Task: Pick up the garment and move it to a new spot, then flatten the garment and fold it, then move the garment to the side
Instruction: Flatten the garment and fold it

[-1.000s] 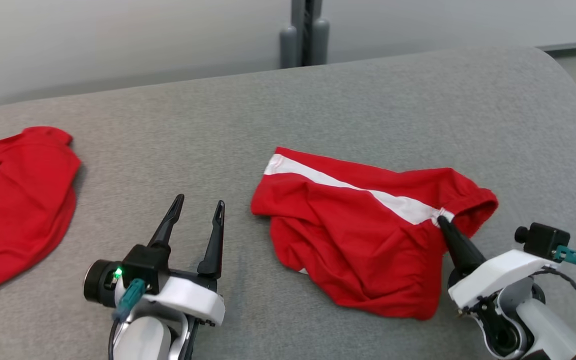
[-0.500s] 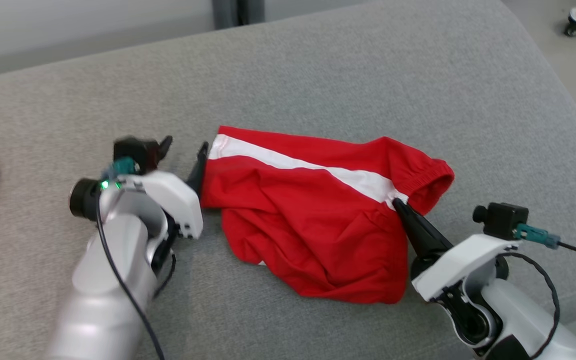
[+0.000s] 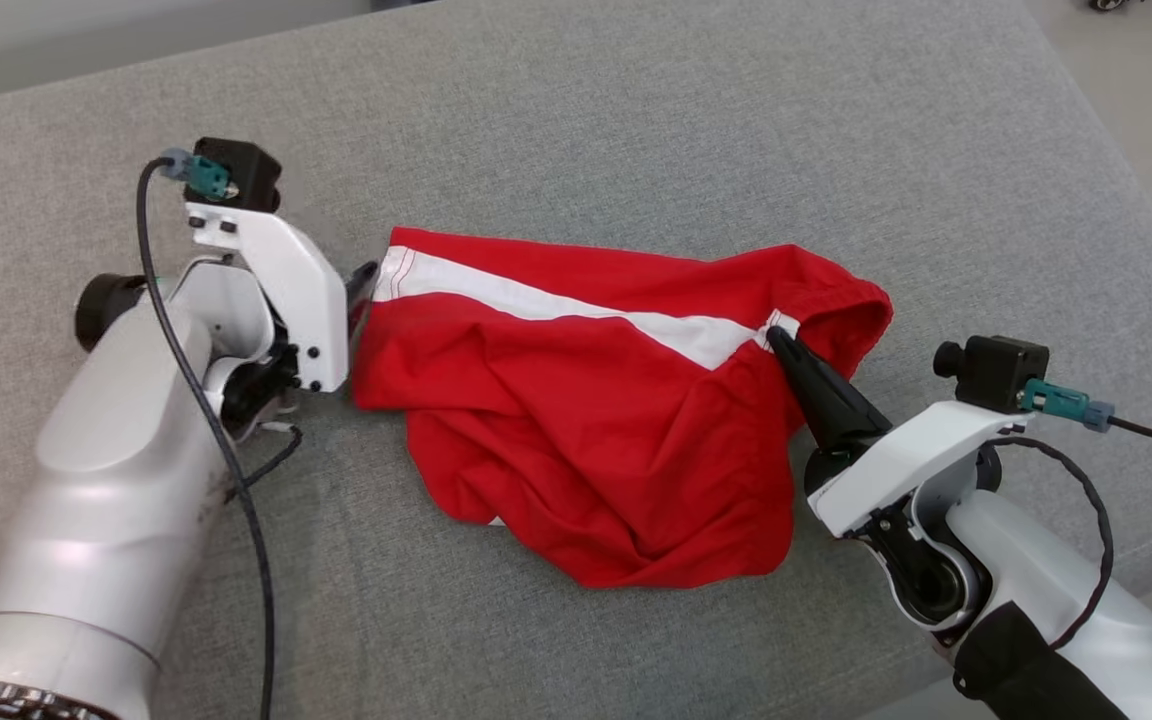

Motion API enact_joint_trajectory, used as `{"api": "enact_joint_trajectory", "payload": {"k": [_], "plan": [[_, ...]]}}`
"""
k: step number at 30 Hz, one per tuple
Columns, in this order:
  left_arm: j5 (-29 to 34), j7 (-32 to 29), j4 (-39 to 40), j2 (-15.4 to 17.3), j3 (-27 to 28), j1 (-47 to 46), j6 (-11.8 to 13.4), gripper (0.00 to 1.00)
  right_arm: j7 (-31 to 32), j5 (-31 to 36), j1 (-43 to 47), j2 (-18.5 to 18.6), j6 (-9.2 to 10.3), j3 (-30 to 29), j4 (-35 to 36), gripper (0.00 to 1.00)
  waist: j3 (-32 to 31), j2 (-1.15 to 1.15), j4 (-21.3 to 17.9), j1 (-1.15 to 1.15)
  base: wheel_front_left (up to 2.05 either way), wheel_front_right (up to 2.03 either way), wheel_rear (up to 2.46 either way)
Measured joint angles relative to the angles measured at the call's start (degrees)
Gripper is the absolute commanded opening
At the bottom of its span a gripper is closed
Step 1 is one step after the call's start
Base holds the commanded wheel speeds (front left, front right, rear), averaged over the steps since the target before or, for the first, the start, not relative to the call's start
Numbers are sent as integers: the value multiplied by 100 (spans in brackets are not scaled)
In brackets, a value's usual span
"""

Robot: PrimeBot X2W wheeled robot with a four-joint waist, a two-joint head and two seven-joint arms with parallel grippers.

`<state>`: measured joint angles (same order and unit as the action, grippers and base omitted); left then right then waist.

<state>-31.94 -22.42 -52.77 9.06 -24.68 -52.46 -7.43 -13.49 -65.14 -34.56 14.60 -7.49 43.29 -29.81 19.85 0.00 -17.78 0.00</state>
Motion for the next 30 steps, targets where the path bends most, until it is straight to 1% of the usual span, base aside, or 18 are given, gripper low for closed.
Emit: {"api": "enact_joint_trajectory", "payload": {"k": [2, 6, 11, 16, 21, 22, 25, 26, 27, 28, 29, 30], "plan": [[-103, -181, 14, 180, -196, -6, 1, 100, -34, -86, -53, -4, 0, 11, -18, 0, 41, 0, -1, 0, 0, 0, 0], [-486, -435, 174, 279, -500, -57, 1, 100, -97, -180, -138, -15, 0, 87, -31, 0, 117, 0, -20, 0, 0, 0, 0], [-927, -536, 360, 399, -720, -57, 1, 100, -126, -243, -153, -5, 0, 201, -86, 0, 161, 0, -35, 0, 0, 0, 0], [-1377, -669, 520, 463, -902, -57, 1, 100, -143, -298, -194, 5, 0, 250, -147, 0, 149, 0, -38, 0, 0, 0, 0], [-1670, -762, 668, 486, -1083, -58, 1, 100, -151, -285, -219, 8, 0, 203, -155, 0, 170, 0, -38, 0, 0, 0, 0], [-1733, -755, 684, 517, -1188, -76, 0, 100, -151, -254, -221, -5, 0, 180, -155, 0, 213, 0, -46, 0, 0, 0, 0], [-1745, -706, 610, 542, -1265, -140, -2, 100, -152, -231, -239, -26, 0, 162, -154, 0, 252, 0, -63, 0, 0, 0, 0], [-1759, -704, 577, 541, -1281, -159, -2, 97, -151, -220, -240, -32, 0, 157, -154, 0, 256, 0, -69, 0, 0, 0, 0], [-1759, -680, 550, 542, -1303, -179, -2, 47, -151, -212, -240, -32, 0, 152, -155, 0, 256, 0, -72, 0, 0, 0, 0], [-1761, -653, 511, 547, -1316, -188, -1, 3, -151, -211, -240, -32, 0, 145, -157, 0, 252, 0, -75, 0, 0, 0, 0], [-1779, -634, 479, 555, -1333, -198, -1, 0, -152, -207, -240, -34, 0, 138, -159, 0, 247, 0, -78, 0, 0, 0, 0], [-1816, -637, 463, 558, -1359, -202, 0, 0, -152, -203, -240, -35, 0, 132, -165, 0, 239, 0, -78, 0, 0, 0, 0]]}}
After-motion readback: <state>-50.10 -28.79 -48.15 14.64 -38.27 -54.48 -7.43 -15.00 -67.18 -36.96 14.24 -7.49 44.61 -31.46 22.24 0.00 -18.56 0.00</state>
